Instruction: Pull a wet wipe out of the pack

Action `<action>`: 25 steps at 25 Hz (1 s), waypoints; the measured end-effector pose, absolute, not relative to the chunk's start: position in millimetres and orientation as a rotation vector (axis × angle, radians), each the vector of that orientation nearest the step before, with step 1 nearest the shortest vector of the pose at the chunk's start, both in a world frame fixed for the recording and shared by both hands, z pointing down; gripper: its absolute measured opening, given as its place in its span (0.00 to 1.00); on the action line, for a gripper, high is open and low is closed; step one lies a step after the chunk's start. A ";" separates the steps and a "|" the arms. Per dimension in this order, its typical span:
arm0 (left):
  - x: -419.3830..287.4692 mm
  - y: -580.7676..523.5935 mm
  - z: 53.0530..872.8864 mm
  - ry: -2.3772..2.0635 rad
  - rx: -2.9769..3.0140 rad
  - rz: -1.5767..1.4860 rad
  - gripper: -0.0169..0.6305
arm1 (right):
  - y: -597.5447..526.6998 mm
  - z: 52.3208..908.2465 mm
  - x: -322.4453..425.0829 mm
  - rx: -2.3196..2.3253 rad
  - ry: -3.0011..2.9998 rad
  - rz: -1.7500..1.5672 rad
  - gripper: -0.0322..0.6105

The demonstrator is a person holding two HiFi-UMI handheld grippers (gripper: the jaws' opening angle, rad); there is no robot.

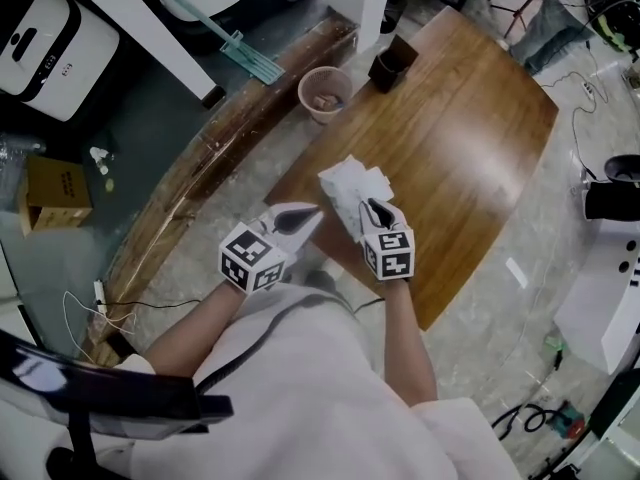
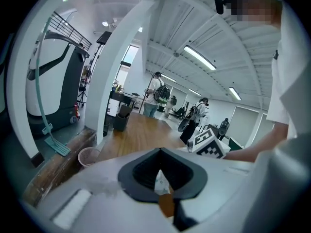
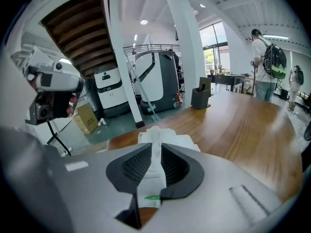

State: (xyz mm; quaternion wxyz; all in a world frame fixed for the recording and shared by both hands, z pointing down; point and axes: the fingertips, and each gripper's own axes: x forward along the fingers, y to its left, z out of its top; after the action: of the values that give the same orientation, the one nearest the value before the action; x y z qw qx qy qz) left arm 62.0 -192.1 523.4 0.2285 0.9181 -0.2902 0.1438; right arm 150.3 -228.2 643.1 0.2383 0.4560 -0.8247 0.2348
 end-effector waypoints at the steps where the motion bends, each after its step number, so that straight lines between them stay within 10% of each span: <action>1: 65.5 -191.6 525.1 -0.792 2.524 0.399 0.03 | -229.7 647.1 150.4 1.244 -2.253 0.650 0.16; 25: 52.0 -184.4 539.6 -0.861 2.473 0.430 0.03 | -245.6 675.4 138.4 1.175 -2.178 0.587 0.08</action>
State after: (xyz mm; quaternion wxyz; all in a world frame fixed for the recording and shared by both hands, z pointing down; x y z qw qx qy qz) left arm 52.0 -184.4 539.6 0.2415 0.9043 -0.3149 0.1571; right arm 138.4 -245.6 675.4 0.2947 0.4416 -0.8183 0.2205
